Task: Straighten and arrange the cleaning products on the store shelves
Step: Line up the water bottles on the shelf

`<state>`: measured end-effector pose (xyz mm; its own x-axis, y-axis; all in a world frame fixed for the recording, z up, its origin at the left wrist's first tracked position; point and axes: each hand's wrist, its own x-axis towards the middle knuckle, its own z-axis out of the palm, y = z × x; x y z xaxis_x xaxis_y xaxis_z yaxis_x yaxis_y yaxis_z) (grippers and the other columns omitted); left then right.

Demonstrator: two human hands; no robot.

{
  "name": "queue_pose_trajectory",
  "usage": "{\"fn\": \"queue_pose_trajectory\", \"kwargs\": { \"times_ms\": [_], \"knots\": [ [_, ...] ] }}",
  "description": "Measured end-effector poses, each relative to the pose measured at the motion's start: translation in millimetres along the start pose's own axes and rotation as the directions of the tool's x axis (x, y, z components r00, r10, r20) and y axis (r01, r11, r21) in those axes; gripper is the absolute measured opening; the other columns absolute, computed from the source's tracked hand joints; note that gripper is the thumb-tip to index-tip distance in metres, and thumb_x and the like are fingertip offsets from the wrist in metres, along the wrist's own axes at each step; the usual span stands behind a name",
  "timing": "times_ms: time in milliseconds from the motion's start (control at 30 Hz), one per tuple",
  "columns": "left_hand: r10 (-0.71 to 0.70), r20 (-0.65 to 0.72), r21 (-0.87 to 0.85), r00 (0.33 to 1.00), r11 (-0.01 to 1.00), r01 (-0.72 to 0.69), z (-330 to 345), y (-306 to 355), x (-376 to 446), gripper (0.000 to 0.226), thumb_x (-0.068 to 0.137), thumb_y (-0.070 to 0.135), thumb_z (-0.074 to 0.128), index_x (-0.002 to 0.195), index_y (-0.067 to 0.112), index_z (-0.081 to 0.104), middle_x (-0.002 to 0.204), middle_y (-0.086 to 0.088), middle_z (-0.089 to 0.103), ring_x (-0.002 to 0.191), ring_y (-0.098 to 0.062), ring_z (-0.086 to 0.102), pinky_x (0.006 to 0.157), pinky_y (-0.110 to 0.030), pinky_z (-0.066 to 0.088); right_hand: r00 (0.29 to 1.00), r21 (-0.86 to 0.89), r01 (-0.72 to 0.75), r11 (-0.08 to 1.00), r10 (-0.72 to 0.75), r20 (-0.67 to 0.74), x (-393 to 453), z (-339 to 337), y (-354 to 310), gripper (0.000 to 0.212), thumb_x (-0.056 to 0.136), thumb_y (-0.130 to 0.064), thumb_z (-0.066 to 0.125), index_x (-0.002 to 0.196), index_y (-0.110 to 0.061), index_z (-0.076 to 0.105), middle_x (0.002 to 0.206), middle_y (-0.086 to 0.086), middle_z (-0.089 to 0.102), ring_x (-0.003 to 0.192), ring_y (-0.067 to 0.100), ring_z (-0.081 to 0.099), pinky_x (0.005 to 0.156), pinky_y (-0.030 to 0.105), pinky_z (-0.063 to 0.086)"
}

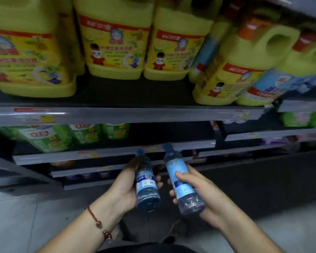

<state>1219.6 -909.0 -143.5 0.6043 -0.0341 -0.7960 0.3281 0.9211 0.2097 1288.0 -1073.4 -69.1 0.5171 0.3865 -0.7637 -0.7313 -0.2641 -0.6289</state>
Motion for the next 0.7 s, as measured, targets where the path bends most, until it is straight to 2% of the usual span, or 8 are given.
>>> {"fn": "queue_pose_trajectory", "kwargs": {
  "times_ms": [67, 133, 233, 333, 433, 533, 600, 700],
  "knots": [
    [-0.005, 0.026, 0.094, 1.000, 0.996, 0.002, 25, -12, 6, 0.029, 0.092, 0.026, 0.063, 0.112, 0.006, 0.057, 0.079, -0.020, 0.062, 0.061, -0.033, 0.066, 0.058, -0.046, 0.062, 0.970, -0.269, 0.192, 0.944, -0.224, -0.094, -8, -29, 2, 0.065, 0.081, -0.010, 0.075, 0.137, -0.035, 0.054, 0.097, -0.008, 0.075, 0.075, 0.013, 0.071, 0.059, 0.023, 0.054],
    [-0.034, 0.049, 0.206, 0.998, 0.978, 0.023, 53, -29, 13, 0.036, 0.086, 0.019, 0.063, 0.116, 0.000, 0.058, 0.081, -0.021, 0.064, 0.060, -0.031, 0.067, 0.057, -0.043, 0.063, 0.909, -0.434, 0.300, 0.849, -0.393, -0.140, -16, -65, 6, 0.084, 0.081, -0.010, 0.077, 0.147, -0.046, 0.038, 0.117, -0.016, 0.067, 0.088, -0.001, 0.070, 0.067, 0.013, 0.052],
    [-0.062, 0.085, 0.343, 0.994, 0.939, 0.030, 101, -63, 24, 0.056, 0.076, 0.020, 0.067, 0.124, -0.005, 0.058, 0.096, -0.025, 0.071, 0.064, -0.029, 0.069, 0.061, -0.038, 0.063, 0.821, -0.591, 0.309, 0.745, -0.523, -0.230, -26, -124, 12, 0.101, 0.074, -0.028, 0.084, 0.152, -0.051, 0.025, 0.129, -0.018, 0.055, 0.106, 0.000, 0.063, 0.084, 0.022, 0.056],
    [-0.095, 0.093, 0.466, 0.991, 0.884, 0.041, 146, -105, 36, 0.048, 0.073, 0.025, 0.069, 0.114, -0.002, 0.067, 0.111, -0.023, 0.073, 0.068, -0.028, 0.071, 0.067, -0.037, 0.062, 0.743, -0.612, 0.296, 0.733, -0.580, -0.335, -37, -181, 19, 0.096, 0.070, -0.033, 0.086, 0.148, -0.048, 0.033, 0.125, -0.021, 0.053, 0.107, 0.001, 0.062, 0.093, 0.031, 0.055],
    [-0.158, 0.109, 0.556, 0.981, 0.828, 0.072, 188, -148, 49, 0.042, 0.079, 0.025, 0.068, 0.113, 0.000, 0.068, 0.111, -0.020, 0.074, 0.074, -0.029, 0.069, 0.069, -0.038, 0.061, 0.723, -0.430, 0.363, 0.827, -0.541, -0.430, -46, -242, 22, 0.073, 0.072, -0.024, 0.087, 0.135, -0.039, 0.052, 0.115, -0.014, 0.065, 0.095, 0.004, 0.067, 0.078, 0.030, 0.059],
    [-0.167, 0.136, 0.610, 0.977, 0.791, 0.050, 227, -186, 66, 0.048, 0.080, 0.027, 0.065, 0.121, 0.002, 0.062, 0.108, -0.021, 0.074, 0.069, -0.029, 0.067, 0.063, -0.036, 0.061, 0.824, 0.042, 0.445, 0.894, -0.391, -0.411, -57, -298, 23, 0.045, 0.074, -0.013, 0.086, 0.112, -0.031, 0.070, 0.095, -0.004, 0.074, 0.078, 0.011, 0.070, 0.063, 0.025, 0.056],
    [-0.166, 0.153, 0.611, 0.974, 0.791, 0.039, 255, -212, 76, 0.051, 0.078, 0.030, 0.065, 0.120, 0.002, 0.061, 0.100, -0.023, 0.072, 0.066, -0.029, 0.067, 0.061, -0.035, 0.062, 0.889, 0.379, 0.419, 0.825, -0.286, -0.359, -65, -333, 25, 0.039, 0.070, -0.016, 0.084, 0.106, -0.023, 0.073, 0.093, 0.007, 0.073, 0.073, 0.016, 0.068, 0.062, 0.027, 0.057],
    [-0.182, 0.174, 0.606, 0.968, 0.794, 0.040, 293, -245, 87, 0.053, 0.078, 0.035, 0.068, 0.118, 0.001, 0.063, 0.097, -0.024, 0.070, 0.070, -0.032, 0.067, 0.064, -0.038, 0.062, 0.960, 0.673, 0.260, 0.692, -0.114, -0.254, -76, -380, 29, 0.045, 0.076, -0.031, 0.071, 0.115, -0.008, 0.065, 0.092, 0.015, 0.072, 0.062, 0.020, 0.067, 0.054, 0.031, 0.057]
  ]
}}
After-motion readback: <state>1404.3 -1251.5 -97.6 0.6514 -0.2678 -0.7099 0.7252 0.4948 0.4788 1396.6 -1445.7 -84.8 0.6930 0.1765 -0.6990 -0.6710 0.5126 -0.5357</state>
